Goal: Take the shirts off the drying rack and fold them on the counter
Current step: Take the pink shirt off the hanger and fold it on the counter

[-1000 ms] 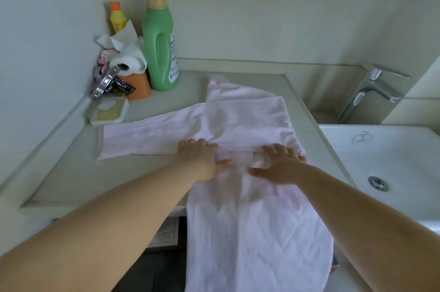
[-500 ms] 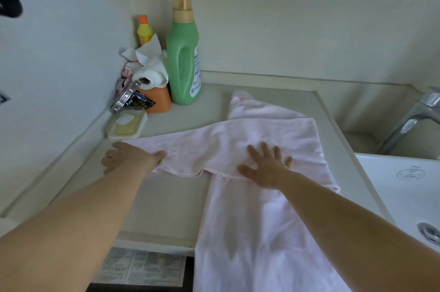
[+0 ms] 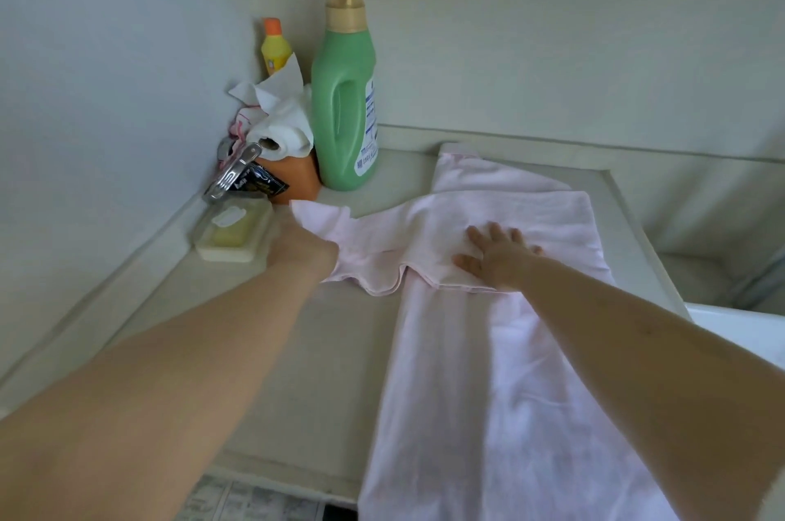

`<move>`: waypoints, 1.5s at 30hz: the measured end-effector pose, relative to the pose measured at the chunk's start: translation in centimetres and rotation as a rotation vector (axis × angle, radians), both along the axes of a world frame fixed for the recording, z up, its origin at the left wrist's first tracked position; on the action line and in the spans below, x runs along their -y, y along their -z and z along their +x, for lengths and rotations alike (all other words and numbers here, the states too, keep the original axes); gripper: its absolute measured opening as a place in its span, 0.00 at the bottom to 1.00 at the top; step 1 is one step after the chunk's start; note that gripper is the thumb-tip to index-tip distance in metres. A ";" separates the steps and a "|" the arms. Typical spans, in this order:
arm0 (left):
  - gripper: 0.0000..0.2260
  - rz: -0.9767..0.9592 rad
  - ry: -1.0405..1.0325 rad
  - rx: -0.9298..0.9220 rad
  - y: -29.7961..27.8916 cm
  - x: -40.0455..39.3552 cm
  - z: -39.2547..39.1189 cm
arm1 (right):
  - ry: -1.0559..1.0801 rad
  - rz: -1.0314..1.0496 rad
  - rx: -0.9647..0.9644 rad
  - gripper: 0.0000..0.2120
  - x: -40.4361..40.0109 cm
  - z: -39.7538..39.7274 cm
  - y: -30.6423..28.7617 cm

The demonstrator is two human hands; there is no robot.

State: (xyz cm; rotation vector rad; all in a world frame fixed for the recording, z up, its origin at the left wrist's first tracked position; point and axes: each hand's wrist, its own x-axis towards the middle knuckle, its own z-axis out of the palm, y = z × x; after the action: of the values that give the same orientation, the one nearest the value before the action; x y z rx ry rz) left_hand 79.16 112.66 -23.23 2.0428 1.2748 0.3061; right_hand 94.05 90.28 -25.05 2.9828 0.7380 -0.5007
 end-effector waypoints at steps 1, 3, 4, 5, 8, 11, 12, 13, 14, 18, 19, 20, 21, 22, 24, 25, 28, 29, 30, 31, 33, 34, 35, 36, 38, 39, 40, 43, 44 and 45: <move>0.29 -0.023 0.017 0.036 -0.6 0.3 0.0 | 0.015 0.039 0.005 0.31 0.0 -0.2 -0.4; 0.34 -0.097 0.030 0.114 -2.3 1.1 -0.2 | 0.073 0.196 0.018 0.28 0.2 -1.0 -1.2; 0.38 -0.094 0.041 0.146 -3.1 1.3 -0.2 | 0.108 0.293 0.017 0.26 0.5 -1.5 -1.6; 0.42 -0.083 0.058 0.169 -4.0 1.4 -0.2 | 0.144 0.385 -0.004 0.24 1.1 -2.1 -2.5; 0.48 -0.042 0.202 0.242 -7.2 2.6 -0.2 | 0.272 0.575 -0.129 0.18 3.5 -3.7 -5.2; 0.43 0.171 0.347 0.249 -10.2 5.2 -0.1 | 0.343 0.690 -0.178 0.16 5.5 -4.5 -7.5; 0.41 0.320 0.381 0.230 -11.2 6.4 -0.2 | 0.399 0.774 -0.227 0.16 6.0 -4.6 -8.0; 0.38 0.471 0.410 0.237 -12.1 7.8 -0.2 | 0.471 0.885 -0.300 0.16 6.5 -4.9 -8.4; 0.35 0.583 0.453 0.260 -13.0 9.3 -0.3 | 0.537 0.999 -0.376 0.17 7.1 -5.3 -8.9; 0.34 0.677 0.857 0.188 -13.1 14.9 -0.4 | 0.714 1.308 -0.622 0.29 9.8 -6.8 -10.0; 0.32 0.652 0.987 0.124 -12.4 16.1 -0.5 | 0.738 1.336 -0.676 0.33 10.6 -7.1 -9.9; 0.28 0.618 1.101 0.054 -11.5 17.0 -0.6 | 0.742 1.330 -0.728 0.36 11.1 -7.4 -9.7; 0.23 0.576 1.186 -0.009 -10.4 17.7 -0.7 | 0.746 1.294 -0.773 0.37 11.7 -7.8 -9.3; 0.19 0.530 1.238 -0.052 -9.3 18.2 -0.7 | 0.753 1.234 -0.807 0.35 12.3 -8.3 -8.7; 0.14 0.464 1.288 -0.084 -7.7 18.4 -0.8 | 0.751 1.103 -0.826 0.25 12.5 -9.3 -7.5; 0.11 0.431 1.311 -0.085 -7.2 18.5 -1.0 | 0.751 1.058 -0.817 0.19 12.6 -9.8 -6.9; 0.10 0.302 1.365 -0.082 -6.8 18.3 -1.5 | 0.764 1.083 -0.861 0.09 12.6 -10.9 -6.0; 0.12 0.230 1.363 -0.078 -6.9 18.2 -1.7 | 0.759 1.101 -0.880 0.08 12.8 -11.1 -6.1; 0.14 0.130 1.351 -0.057 -6.9 18.0 -2.0 | 0.739 1.107 -0.890 0.08 13.1 -11.4 -6.1; 0.16 0.006 1.333 -0.022 -7.1 17.8 -2.3 | 0.715 1.108 -0.891 0.08 13.5 -11.5 -6.3; 0.19 -0.158 1.253 0.054 -7.3 17.4 -2.9 | 0.684 1.115 -0.928 0.08 14.4 -12.1 -6.4; 0.24 -0.183 1.181 0.081 -7.3 17.1 -3.0 | 0.672 1.093 -0.964 0.07 14.8 -12.4 -6.4; 0.26 -0.183 1.092 0.086 -7.0 16.7 -3.0 | 0.655 1.042 -1.006 0.08 15.2 -12.9 -6.4; 0.26 -0.157 1.014 0.064 -6.6 16.2 -2.9 | 0.639 0.959 -1.051 0.09 15.4 -13.3 -6.2; 0.23 -0.060 0.947 -0.062 -5.5 15.0 -2.5 | 0.588 0.719 -1.103 0.10 15.6 -14.0 -5.4; 0.22 -0.020 0.952 -0.154 -4.9 14.5 -2.4 | 0.571 0.590 -1.083 0.10 15.5 -14.2 -5.0; 0.22 0.020 0.965 -0.243 -4.4 14.1 -2.5 | 0.569 0.486 -1.035 0.10 15.4 -14.3 -4.7; 0.23 0.088 0.988 -0.381 -3.2 13.6 -2.7 | 0.585 0.335 -0.828 0.08 15.2 -13.8 -4.5; 0.26 0.092 0.988 -0.376 -3.0 13.6 -2.8 | 0.585 0.315 -0.779 0.08 15.2 -13.5 -4.7; 0.28 0.094 0.984 -0.367 -2.8 13.6 -2.8 | 0.588 0.304 -0.753 0.09 15.2 -13.1 -4.9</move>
State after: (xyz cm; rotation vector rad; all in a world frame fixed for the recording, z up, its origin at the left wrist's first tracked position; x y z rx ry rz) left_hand 76.36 99.01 -20.41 2.6019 0.3040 -0.4892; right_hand 80.95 75.05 -20.14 3.2269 -0.1273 -1.7305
